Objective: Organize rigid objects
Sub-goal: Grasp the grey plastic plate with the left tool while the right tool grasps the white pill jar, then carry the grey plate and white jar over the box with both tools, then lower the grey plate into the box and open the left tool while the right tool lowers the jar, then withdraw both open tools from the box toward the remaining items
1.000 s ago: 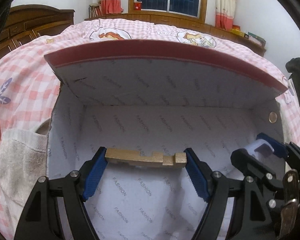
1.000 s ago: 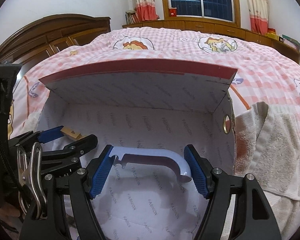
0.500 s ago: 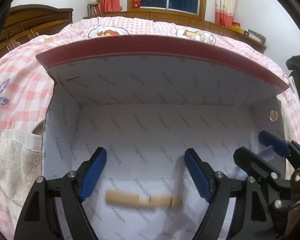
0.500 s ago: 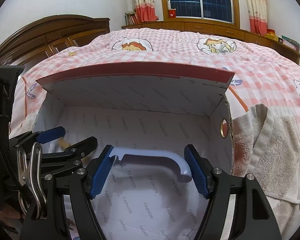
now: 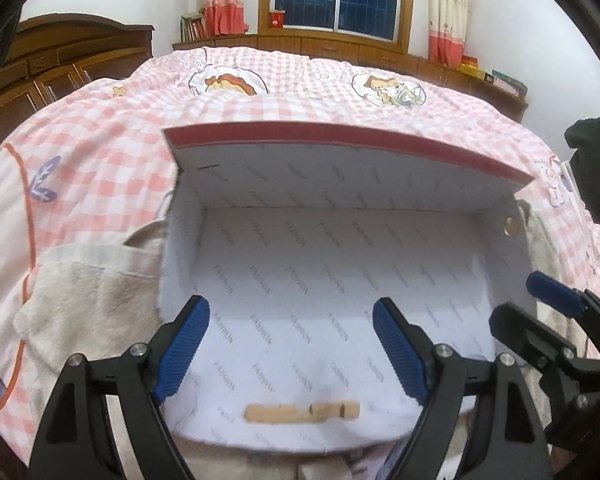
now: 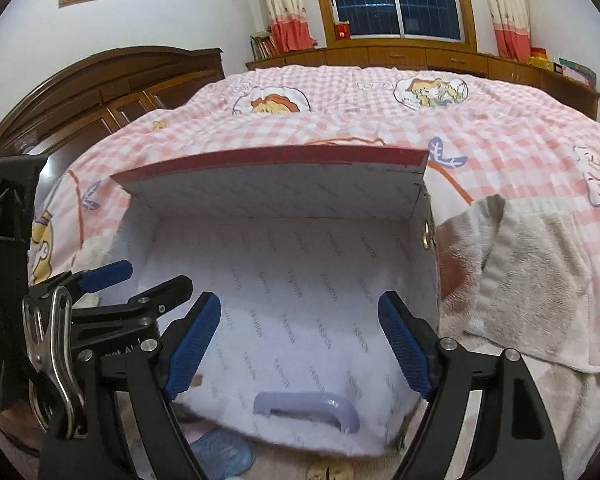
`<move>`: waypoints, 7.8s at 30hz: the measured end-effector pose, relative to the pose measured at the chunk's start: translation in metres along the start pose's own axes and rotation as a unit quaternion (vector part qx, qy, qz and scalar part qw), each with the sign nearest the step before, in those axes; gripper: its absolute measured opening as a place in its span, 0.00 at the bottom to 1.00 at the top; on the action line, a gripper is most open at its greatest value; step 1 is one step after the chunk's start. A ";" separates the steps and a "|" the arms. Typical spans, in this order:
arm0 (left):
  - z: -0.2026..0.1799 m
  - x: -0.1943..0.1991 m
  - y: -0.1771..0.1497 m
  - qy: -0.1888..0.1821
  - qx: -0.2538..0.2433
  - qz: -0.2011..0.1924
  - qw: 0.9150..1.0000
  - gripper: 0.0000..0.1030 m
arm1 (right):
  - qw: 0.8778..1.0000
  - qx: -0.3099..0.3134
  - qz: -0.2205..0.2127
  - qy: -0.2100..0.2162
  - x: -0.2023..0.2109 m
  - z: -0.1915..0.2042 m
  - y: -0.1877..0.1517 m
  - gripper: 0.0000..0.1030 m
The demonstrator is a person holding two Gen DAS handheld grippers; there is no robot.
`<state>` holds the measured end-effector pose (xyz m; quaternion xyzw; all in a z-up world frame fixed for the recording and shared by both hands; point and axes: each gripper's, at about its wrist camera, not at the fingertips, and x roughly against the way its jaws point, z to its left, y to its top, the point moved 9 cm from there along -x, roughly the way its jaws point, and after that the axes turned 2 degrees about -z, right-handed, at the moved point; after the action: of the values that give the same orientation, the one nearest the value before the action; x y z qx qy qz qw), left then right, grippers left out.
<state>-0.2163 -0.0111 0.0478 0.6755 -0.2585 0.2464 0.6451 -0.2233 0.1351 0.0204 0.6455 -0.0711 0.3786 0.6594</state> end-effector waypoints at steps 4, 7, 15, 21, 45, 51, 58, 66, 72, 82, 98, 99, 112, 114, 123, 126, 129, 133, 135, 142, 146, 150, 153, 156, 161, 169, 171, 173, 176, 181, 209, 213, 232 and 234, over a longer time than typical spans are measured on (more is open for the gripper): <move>0.004 0.019 -0.007 0.001 -0.002 -0.005 1.000 0.85 | 1.000 0.004 -0.003 0.003 0.020 0.007 -0.008 0.81; 0.005 0.034 -0.013 -0.002 -0.005 -0.007 1.000 0.85 | 1.000 0.003 -0.003 0.005 0.032 0.010 -0.017 0.81; 0.006 0.069 -0.052 -0.013 -0.009 0.000 1.000 0.85 | 1.000 -0.015 0.013 0.019 0.058 0.017 -0.052 0.81; 0.005 0.089 -0.087 -0.028 -0.004 0.012 1.000 0.85 | 0.999 -0.011 0.033 0.019 0.075 0.021 -0.085 0.81; -0.013 0.087 -0.167 -0.044 0.004 0.059 0.997 0.85 | 0.991 -0.023 0.129 0.010 0.109 0.021 -0.211 0.81; -0.020 0.075 -0.174 -0.047 0.000 0.072 0.996 0.85 | 0.992 -0.019 0.127 -0.009 0.097 0.017 -0.219 0.72; -0.022 0.055 -0.184 -0.026 -0.014 0.089 0.996 0.85 | 0.993 -0.006 0.120 -0.023 0.089 0.018 -0.226 0.72; -0.024 0.053 -0.186 -0.008 -0.040 0.076 0.996 0.82 | 0.994 -0.012 0.109 -0.016 0.090 0.016 -0.229 0.73; -0.021 0.059 -0.180 -0.013 -0.042 0.067 0.997 0.45 | 0.994 -0.020 0.104 -0.009 0.092 0.014 -0.229 0.73; -0.020 0.067 -0.181 -0.018 -0.038 0.065 0.997 0.45 | 0.995 -0.027 0.094 0.001 0.098 0.013 -0.228 0.72; -0.021 0.084 -0.174 -0.028 -0.041 0.047 0.998 0.45 | 0.997 -0.013 0.067 0.021 0.110 0.023 -0.217 0.47; -0.021 0.085 -0.173 -0.029 -0.041 0.046 0.998 0.45 | 0.998 -0.011 0.063 0.023 0.112 0.025 -0.215 0.47; -0.035 0.101 -0.149 -0.060 -0.048 0.026 0.997 0.45 | 0.999 0.010 0.034 0.030 0.119 0.032 -0.185 0.47; -0.036 0.100 -0.144 -0.065 -0.045 0.026 0.997 0.45 | 0.999 0.014 0.030 0.032 0.117 0.033 -0.177 0.47; -0.030 0.093 -0.116 -0.062 -0.035 0.019 0.997 0.45 | 0.998 0.019 0.016 0.051 0.106 0.034 -0.138 0.47; -0.030 0.089 -0.107 -0.065 -0.031 0.019 0.997 0.45 | 0.998 0.021 0.007 0.056 0.102 0.035 -0.123 0.47; -0.029 0.084 -0.097 -0.061 -0.032 0.015 0.997 0.45 | 0.998 0.023 0.000 0.059 0.098 0.035 -0.110 0.47; -0.030 0.078 -0.082 -0.059 -0.033 0.010 0.998 0.45 | 0.998 0.021 -0.002 0.064 0.090 0.034 -0.098 0.47; -0.031 0.074 -0.073 -0.057 -0.034 0.005 0.998 0.45 | 0.998 0.019 -0.005 0.065 0.086 0.033 -0.091 0.47; -0.033 0.059 -0.048 -0.050 -0.037 -0.005 0.998 0.45 | 0.998 0.009 -0.015 0.065 0.070 0.025 -0.066 0.47; -0.036 0.047 -0.037 -0.048 -0.035 -0.006 0.998 0.45 | 0.998 0.004 -0.017 0.064 0.057 0.021 -0.054 0.47; -0.036 0.034 -0.032 -0.044 -0.030 -0.003 0.999 0.45 | 0.998 0.003 -0.016 0.064 0.042 0.019 -0.047 0.47; -0.035 0.022 -0.030 -0.038 -0.029 0.000 0.999 0.45 | 0.998 0.006 -0.013 0.061 0.030 0.018 -0.044 0.47; -0.031 0.010 -0.030 -0.032 -0.025 0.008 0.999 0.45 | 0.998 0.006 -0.013 0.054 0.020 0.015 -0.044 0.47; -0.027 -0.006 -0.033 -0.028 -0.020 0.019 0.999 0.45 | 0.999 0.004 -0.009 0.046 0.007 0.009 -0.045 0.47; -0.026 -0.023 -0.040 -0.026 -0.025 0.023 0.999 0.45 | 0.999 0.010 -0.008 0.035 -0.008 0.004 -0.049 0.47; -0.025 -0.028 -0.043 -0.027 -0.022 0.028 0.999 0.45 | 0.999 0.020 -0.015 0.030 -0.009 0.005 -0.049 0.47; -0.024 -0.030 -0.044 -0.026 -0.022 0.025 0.999 0.45 | 0.999 0.027 -0.019 0.025 -0.010 0.006 -0.050 0.47; -0.026 -0.030 -0.045 -0.022 -0.032 0.018 0.999 0.45 | 0.999 0.038 -0.025 0.015 -0.013 0.008 -0.050 0.47; -0.028 -0.031 -0.047 -0.015 -0.044 0.010 0.999 0.45 | 0.998 0.044 -0.035 0.007 -0.015 0.009 -0.050 0.47; -0.019 -0.018 -0.050 -0.009 -0.027 0.013 1.000 0.73 | 0.999 0.034 -0.033 0.004 -0.014 0.007 -0.048 0.55; -0.018 -0.010 -0.049 -0.006 -0.026 0.012 1.000 0.74 | 0.999 0.032 -0.037 0.005 -0.007 0.007 -0.048 0.61; -0.007 0.047 -0.055 0.006 -0.007 -0.003 1.000 0.74 | 0.998 0.038 -0.055 0.010 0.046 0.024 -0.050 0.73; -0.007 0.053 -0.057 0.006 -0.006 -0.005 1.000 0.74 | 0.998 0.035 -0.054 0.012 0.050 0.025 -0.053 0.73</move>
<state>-0.1388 -0.0041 0.0405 0.6712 -0.2526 0.2462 0.6520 -0.1469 0.1391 0.0115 0.6665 -0.0152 0.3528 0.6566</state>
